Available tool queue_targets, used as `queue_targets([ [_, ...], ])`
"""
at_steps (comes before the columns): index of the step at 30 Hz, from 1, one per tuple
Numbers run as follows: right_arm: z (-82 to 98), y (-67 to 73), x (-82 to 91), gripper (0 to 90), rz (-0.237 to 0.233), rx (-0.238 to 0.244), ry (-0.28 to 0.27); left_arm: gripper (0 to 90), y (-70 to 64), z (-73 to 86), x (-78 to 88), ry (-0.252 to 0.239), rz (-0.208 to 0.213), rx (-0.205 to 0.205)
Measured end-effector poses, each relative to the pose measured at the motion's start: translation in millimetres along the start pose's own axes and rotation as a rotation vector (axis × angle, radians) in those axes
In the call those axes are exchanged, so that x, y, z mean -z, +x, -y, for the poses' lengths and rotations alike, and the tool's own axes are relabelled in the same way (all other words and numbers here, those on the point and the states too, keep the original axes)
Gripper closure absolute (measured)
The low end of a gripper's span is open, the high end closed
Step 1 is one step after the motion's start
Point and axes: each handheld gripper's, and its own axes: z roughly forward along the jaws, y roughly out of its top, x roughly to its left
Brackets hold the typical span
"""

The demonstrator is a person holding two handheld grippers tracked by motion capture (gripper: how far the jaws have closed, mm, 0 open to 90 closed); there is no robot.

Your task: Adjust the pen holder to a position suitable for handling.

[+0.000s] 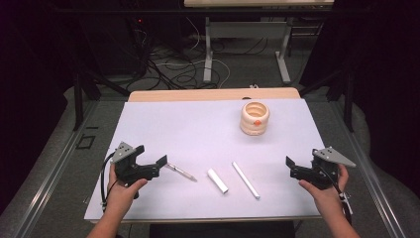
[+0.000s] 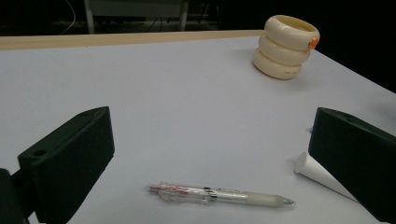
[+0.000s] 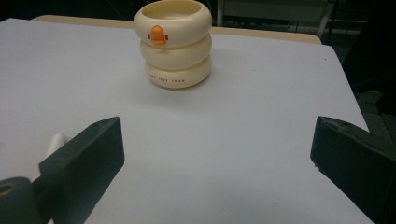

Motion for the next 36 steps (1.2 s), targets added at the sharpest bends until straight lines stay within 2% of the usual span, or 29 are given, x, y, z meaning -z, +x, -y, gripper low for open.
queue_targets([
  [4,-1.8,-0.2,-0.1,5.4,0.008,0.022,-0.005,0.4,0.7,0.8,0.6,0.002,-0.006,0.010],
  [7,-3.3,-0.7,-3.6,5.7,-0.005,0.027,-0.015,0.5,2.8,1.6,1.6,-0.004,-0.004,0.023],
  [10,-4.5,0.1,-6.7,6.9,-0.011,0.026,0.018,0.5,3.8,2.5,3.1,-0.006,-0.007,0.040],
  [16,-6.9,5.0,-9.0,14.5,-0.035,0.051,0.030,0.5,2.5,2.9,5.1,0.001,-0.017,0.036],
  [22,-18.6,9.3,-8.9,14.5,-0.077,0.076,0.011,1.5,-1.4,4.1,5.1,0.012,-0.017,0.025],
  [25,-25.3,11.1,-10.0,15.2,-0.088,0.086,0.021,1.6,-3.0,4.1,4.4,0.012,-0.014,0.019],
  [26,-27.5,11.4,-10.8,15.5,-0.104,0.091,0.025,1.6,-3.1,4.2,4.0,0.011,-0.012,0.018],
  [27,-29.0,12.8,-13.6,15.7,-0.098,0.099,0.004,1.6,-3.0,4.3,3.6,0.010,-0.011,0.018],
  [28,-31.9,13.8,-13.1,16.5,-0.104,0.114,0.030,1.6,-2.9,4.4,3.3,0.010,-0.011,0.019],
  [30,-37.2,15.2,-16.3,17.9,-0.100,0.162,0.039,1.6,-2.6,4.7,2.7,0.009,-0.013,0.024],
  [36,-55.0,25.7,-26.9,21.9,-0.103,0.212,0.056,1.6,-1.7,5.5,1.8,0.007,-0.024,0.031],
])
